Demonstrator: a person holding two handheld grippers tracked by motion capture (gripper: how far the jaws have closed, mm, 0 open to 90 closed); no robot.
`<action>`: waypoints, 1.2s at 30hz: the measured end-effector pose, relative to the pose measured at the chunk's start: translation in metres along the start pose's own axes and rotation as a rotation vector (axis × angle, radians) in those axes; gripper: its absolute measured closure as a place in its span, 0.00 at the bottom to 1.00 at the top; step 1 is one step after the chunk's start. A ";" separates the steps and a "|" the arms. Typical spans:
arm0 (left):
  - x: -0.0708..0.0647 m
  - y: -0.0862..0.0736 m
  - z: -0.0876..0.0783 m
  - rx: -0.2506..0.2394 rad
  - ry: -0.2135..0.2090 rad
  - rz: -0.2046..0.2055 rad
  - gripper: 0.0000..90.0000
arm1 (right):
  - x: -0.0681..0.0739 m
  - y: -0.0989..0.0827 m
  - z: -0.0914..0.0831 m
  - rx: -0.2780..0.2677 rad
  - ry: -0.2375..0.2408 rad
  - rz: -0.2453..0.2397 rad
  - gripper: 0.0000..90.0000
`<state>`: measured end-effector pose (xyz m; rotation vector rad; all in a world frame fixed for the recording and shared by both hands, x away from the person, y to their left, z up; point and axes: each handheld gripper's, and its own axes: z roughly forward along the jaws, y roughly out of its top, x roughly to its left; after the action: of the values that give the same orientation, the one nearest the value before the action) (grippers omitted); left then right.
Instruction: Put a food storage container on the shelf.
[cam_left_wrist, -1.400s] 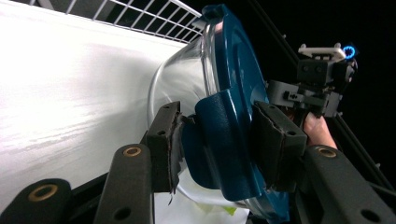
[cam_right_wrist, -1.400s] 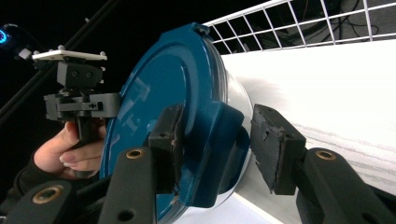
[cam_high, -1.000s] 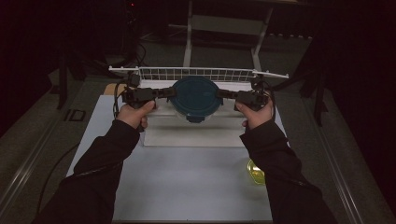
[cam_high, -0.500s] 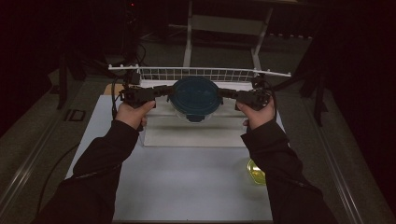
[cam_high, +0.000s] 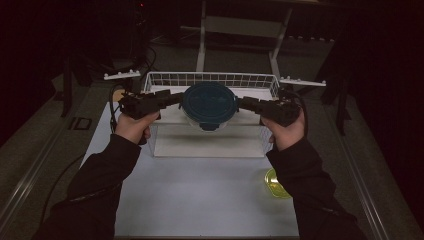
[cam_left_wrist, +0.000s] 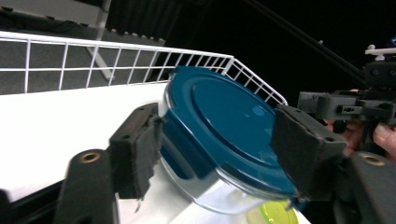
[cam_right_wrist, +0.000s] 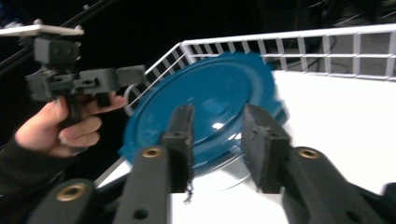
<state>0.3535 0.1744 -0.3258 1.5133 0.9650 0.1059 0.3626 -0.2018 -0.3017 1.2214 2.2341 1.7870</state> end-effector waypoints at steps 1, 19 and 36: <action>-0.002 -0.002 -0.002 -0.009 0.005 0.009 0.28 | 0.002 -0.003 0.000 0.009 0.015 0.001 0.82; -0.030 -0.051 -0.025 0.067 0.060 0.232 0.00 | 0.045 -0.052 0.032 0.153 0.189 -0.010 1.00; -0.021 -0.126 -0.018 0.139 0.068 0.247 0.00 | 0.033 -0.052 0.061 0.144 0.139 0.063 1.00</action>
<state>0.2667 0.1597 -0.4197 1.7629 0.8494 0.2733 0.3409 -0.1345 -0.3519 1.2407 2.4661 1.8146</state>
